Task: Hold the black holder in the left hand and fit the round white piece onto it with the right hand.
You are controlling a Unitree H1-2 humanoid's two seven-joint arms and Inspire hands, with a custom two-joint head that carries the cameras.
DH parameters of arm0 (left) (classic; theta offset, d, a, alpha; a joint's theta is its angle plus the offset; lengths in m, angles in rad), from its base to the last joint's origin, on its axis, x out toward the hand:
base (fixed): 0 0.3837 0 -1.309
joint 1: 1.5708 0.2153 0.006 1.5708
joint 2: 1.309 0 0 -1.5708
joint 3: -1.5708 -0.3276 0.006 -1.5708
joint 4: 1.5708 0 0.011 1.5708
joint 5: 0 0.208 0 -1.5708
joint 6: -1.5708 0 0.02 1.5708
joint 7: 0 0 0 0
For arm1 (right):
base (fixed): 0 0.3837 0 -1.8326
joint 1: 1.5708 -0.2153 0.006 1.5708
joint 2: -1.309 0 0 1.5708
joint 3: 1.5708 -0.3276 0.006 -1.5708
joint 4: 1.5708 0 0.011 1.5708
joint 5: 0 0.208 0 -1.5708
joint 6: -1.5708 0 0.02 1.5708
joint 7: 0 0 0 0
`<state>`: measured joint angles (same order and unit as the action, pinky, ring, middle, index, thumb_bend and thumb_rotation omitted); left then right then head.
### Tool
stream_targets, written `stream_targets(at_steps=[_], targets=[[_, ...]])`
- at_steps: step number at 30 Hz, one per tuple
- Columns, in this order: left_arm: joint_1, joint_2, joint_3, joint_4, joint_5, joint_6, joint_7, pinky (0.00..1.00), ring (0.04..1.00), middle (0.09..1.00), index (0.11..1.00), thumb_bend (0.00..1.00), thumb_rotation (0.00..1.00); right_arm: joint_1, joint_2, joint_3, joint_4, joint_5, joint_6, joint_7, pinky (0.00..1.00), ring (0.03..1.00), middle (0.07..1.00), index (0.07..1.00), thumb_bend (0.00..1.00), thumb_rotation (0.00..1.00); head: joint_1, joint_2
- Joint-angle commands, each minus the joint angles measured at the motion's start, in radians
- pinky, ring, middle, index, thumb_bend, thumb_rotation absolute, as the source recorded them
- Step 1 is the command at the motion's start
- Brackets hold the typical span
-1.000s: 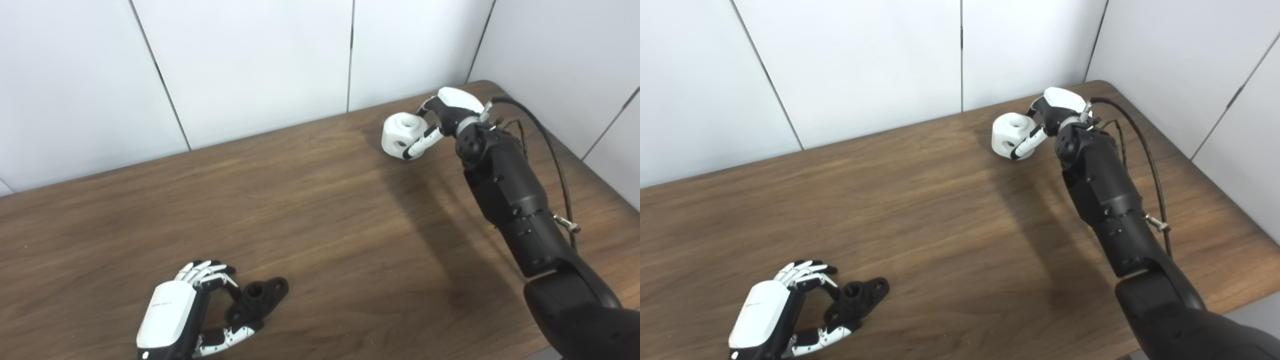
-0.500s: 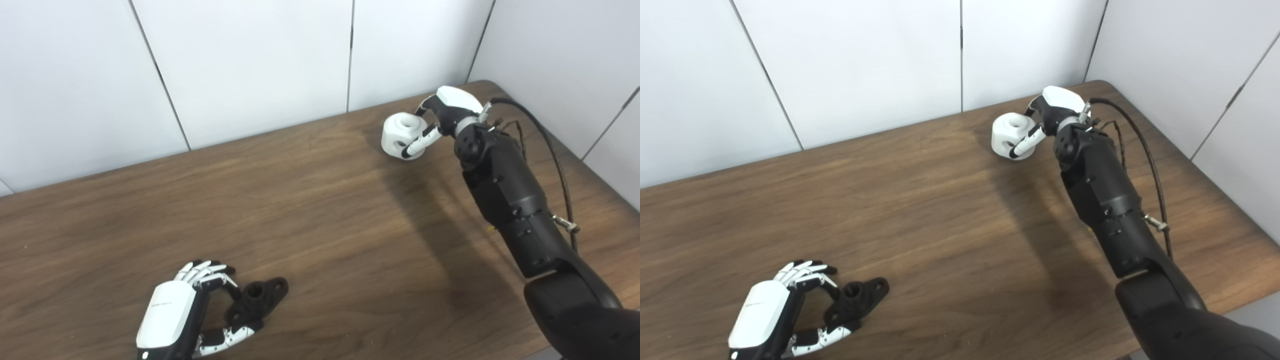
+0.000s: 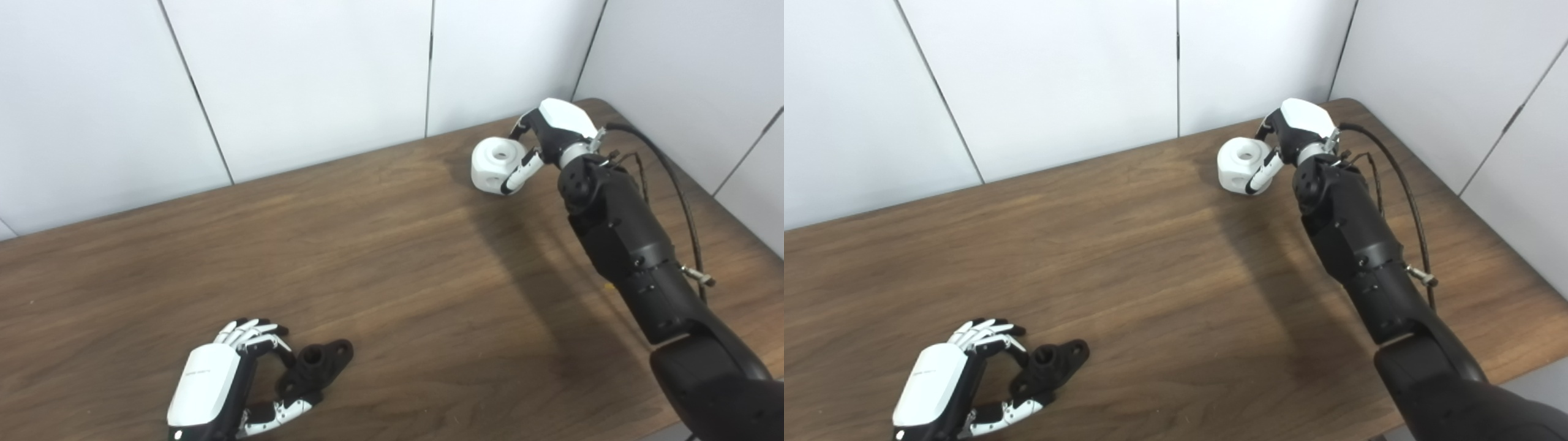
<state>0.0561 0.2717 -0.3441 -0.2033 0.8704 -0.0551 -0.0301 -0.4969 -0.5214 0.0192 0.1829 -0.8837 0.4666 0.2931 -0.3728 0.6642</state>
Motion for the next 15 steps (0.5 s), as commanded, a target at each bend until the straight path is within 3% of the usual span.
stream_targets(at_steps=[1, 9, 15], targets=[[0.008, 0.011, 0.005, 0.023, 0.023, 0.023, -0.015, 0.90, 0.831, 0.745, 0.485, 0.52, 0.04, -0.028, -0.034, -0.008, -0.035, 0.002, 0.001, -0.032, 1.00, 0.951, 0.793, 0.486, 0.52, 0.14, 0.001, 0.000], [0.010, 0.008, 0.001, 0.013, 0.032, 0.031, -0.026, 0.91, 0.833, 0.748, 0.485, 0.52, 0.04, -0.015, -0.046, 0.001, -0.049, 0.018, -0.005, -0.046, 1.00, 0.947, 0.800, 0.487, 0.52, 0.14, 0.017, 0.003], [0.010, 0.004, -0.002, 0.017, 0.037, 0.030, -0.023, 0.90, 0.834, 0.748, 0.485, 0.52, 0.04, -0.005, -0.053, 0.004, -0.118, 0.029, 0.001, -0.020, 1.00, 0.947, 0.818, 0.487, 0.52, 0.14, 0.033, 0.003]])
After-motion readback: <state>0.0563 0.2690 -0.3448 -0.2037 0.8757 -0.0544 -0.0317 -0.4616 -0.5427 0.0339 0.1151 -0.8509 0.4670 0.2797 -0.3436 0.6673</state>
